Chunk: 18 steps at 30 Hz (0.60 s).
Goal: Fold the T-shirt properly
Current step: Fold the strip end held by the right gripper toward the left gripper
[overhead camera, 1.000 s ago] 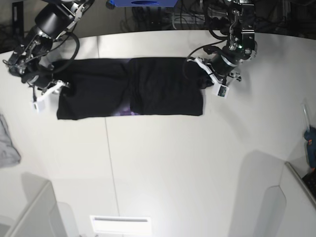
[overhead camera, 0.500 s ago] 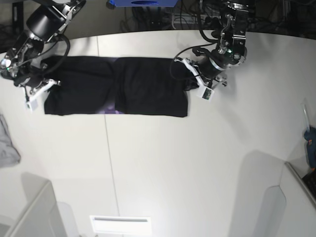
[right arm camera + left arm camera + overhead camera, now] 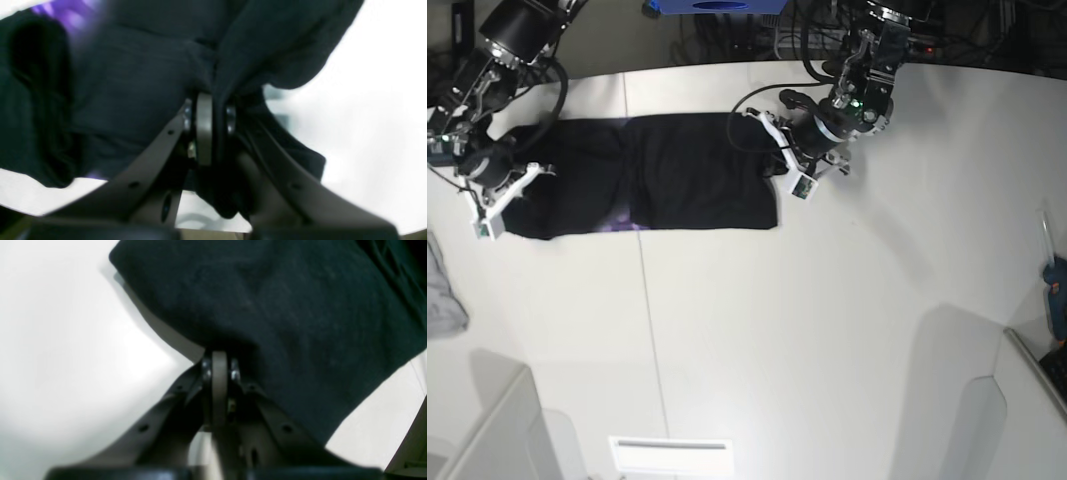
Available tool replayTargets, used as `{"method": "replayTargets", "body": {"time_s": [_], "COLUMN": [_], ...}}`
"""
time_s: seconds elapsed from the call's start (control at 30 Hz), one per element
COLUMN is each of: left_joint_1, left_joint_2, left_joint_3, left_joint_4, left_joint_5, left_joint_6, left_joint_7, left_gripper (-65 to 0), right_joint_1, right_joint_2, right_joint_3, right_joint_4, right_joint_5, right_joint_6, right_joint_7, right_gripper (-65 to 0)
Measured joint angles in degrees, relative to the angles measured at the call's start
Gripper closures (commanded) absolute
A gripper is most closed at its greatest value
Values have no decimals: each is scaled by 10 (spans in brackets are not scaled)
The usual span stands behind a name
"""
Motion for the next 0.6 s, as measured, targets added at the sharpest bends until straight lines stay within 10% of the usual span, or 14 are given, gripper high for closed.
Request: {"method": "replayTargets", "body": {"time_s": [0.6], "left_joint_1": [-9], "left_joint_2": [16], "left_joint_3": [1], "left_joint_4": [-4], "left_joint_5": [5], "left_joint_6": [0], "left_joint_7": [12], "left_gripper": [0], "right_joint_1": [-40], "right_joint_2": [-46], "right_joint_3": [-26], "right_joint_4": [147], "right_joint_5": [5], "right_joint_6": [-27], "right_joint_7": [-16], "right_gripper": [0]}}
